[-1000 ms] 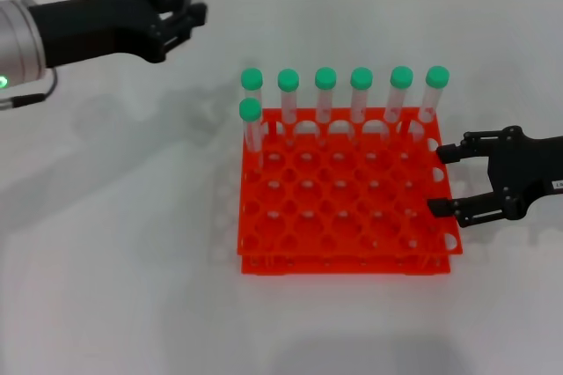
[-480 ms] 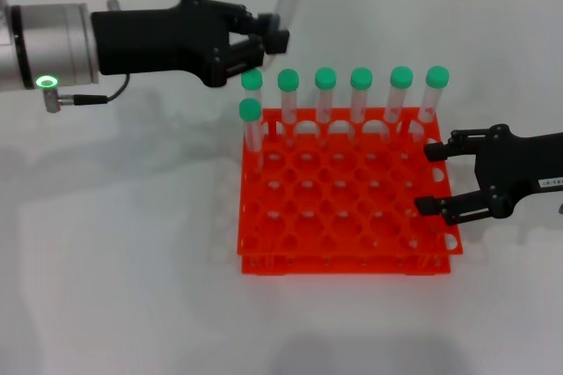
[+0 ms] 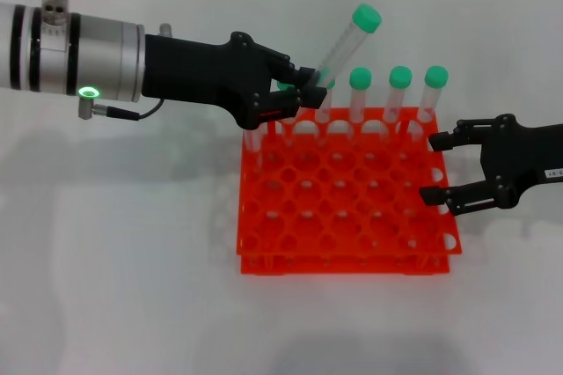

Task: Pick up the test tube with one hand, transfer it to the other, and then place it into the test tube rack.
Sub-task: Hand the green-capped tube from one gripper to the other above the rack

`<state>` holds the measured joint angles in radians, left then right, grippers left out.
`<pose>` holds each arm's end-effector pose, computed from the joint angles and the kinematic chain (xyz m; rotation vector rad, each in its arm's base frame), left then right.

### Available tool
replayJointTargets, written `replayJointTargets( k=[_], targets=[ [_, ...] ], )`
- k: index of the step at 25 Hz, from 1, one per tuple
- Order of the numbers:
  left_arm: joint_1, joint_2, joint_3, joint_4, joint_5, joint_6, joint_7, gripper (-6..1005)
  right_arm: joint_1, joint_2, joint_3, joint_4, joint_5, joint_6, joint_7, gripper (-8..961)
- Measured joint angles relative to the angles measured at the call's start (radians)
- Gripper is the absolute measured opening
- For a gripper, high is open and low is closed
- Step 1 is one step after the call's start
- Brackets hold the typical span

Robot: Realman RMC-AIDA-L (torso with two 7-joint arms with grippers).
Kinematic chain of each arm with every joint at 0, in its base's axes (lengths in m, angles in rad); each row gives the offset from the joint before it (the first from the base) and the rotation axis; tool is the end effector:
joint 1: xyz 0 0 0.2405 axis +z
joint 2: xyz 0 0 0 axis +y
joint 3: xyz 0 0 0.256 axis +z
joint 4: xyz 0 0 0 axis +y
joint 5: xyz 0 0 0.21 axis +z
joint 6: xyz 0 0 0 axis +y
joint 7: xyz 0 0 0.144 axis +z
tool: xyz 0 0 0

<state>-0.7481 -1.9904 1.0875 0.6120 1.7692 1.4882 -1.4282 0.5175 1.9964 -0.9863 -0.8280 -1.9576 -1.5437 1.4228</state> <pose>-0.1738 0.3765 -0.0139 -2.9809 -0.2708 -0.6308 0.2466 0.3410 0.0180 -2.8982 0.3353 0.4037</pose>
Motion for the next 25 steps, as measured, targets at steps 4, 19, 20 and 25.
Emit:
replayJointTargets(
  k=[4,19,20,25],
  targets=[
    [-0.002,-0.01,0.001,-0.004,0.01,-0.002,0.017,215,0.001,-0.009,0.0,0.0,0.0,0.0,0.001,812],
    [0.002,-0.038,0.002,-0.008,0.057,-0.047,0.003,221,0.004,-0.02,0.171,-0.075,0.046,-0.112,0.121,806],
    [0.0,-0.039,0.002,-0.008,0.06,-0.048,0.001,222,0.004,-0.019,0.177,-0.074,0.054,-0.111,0.127,805],
    [-0.009,-0.042,0.004,-0.008,0.089,-0.05,-0.007,224,-0.012,0.004,0.205,-0.056,0.1,-0.085,0.116,803]
  ],
)
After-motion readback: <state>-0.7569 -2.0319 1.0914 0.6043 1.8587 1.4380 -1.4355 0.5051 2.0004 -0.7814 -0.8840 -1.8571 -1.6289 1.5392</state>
